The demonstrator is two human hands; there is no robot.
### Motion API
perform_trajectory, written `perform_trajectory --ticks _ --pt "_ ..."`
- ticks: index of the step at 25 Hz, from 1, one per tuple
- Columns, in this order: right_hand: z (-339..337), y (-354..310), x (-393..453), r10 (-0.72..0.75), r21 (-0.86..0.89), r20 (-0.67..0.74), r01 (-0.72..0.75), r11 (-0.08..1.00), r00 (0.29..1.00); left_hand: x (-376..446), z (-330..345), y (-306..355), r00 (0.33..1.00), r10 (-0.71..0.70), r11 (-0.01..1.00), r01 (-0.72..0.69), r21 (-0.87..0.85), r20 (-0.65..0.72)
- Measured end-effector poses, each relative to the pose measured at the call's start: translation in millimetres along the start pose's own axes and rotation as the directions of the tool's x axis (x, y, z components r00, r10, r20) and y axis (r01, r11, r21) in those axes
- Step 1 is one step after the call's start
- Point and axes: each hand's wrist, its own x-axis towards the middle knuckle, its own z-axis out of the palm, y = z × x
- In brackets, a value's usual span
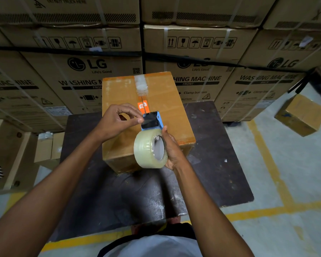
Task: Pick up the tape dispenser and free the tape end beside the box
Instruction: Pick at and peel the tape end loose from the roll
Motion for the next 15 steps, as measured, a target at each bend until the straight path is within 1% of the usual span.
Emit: perform_trajectory --ticks 3,6,11,15 --pt "2.2 -1.0 0.0 0.008 0.019 -0.007 -0.008 1.0 1.0 1.6 3.2 -2.6 0.999 -0.028 0.998 0.026 -0.054 -0.043" --pt "3.6 -2.3 3.5 0.018 0.021 -0.008 -0.018 1.0 1.0 8.2 2.8 -5.2 0.998 -0.043 0.999 0.043 -0.003 -0.053" --pt "5.1 -12.4 15.3 0.012 0.022 0.034 -0.013 1.0 0.999 26.8 -7.0 7.6 1.0 -0.005 1.0 0.005 0.0 -0.013" --pt "4.1 -22.2 26.6 0.01 -0.005 0.029 -0.009 1.0 1.0 42.3 -17.2 10.0 0.999 -0.048 0.997 0.047 0.056 0.012"
